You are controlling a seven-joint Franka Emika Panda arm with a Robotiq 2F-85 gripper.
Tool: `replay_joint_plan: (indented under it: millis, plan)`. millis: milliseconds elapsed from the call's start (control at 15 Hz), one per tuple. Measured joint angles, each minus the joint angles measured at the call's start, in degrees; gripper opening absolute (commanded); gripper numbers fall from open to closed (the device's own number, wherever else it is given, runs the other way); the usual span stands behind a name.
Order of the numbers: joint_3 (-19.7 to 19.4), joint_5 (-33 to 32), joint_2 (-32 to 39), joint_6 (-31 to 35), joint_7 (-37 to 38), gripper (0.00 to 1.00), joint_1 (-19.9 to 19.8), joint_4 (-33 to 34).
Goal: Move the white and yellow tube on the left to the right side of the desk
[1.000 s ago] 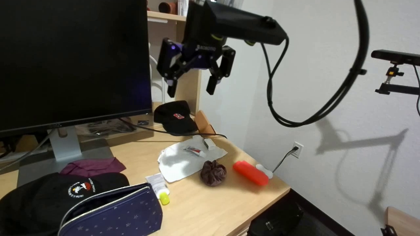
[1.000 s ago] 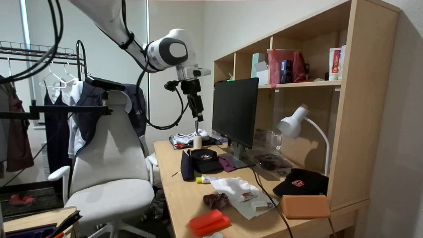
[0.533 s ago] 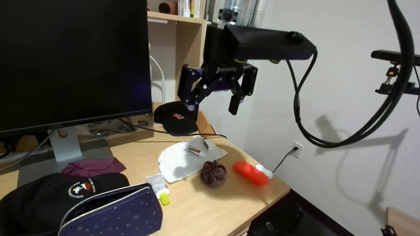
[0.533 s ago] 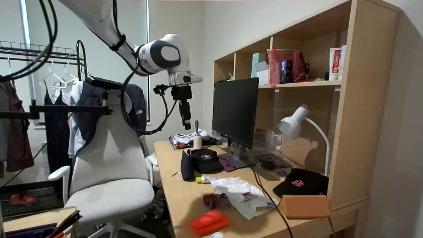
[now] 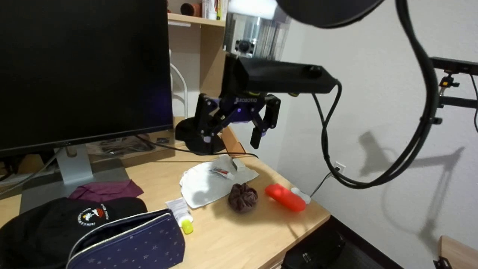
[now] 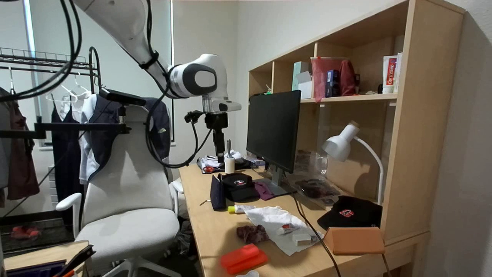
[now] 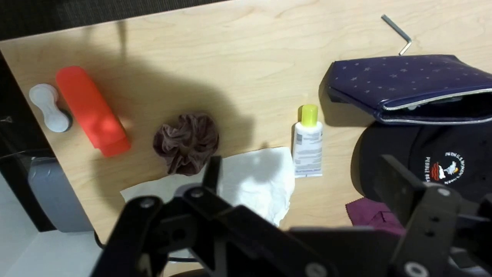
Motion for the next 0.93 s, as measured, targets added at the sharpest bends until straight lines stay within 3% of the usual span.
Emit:
replay_joint_plan:
  millis: [467, 933]
  plan:
    - [-1.03, -1.43, 7.39, 7.24, -1.81, 1.00, -0.49, -0.24]
    - [-1.45, -2.60, 8.02, 7.76, -1.89, 1.00, -0.38, -0.31]
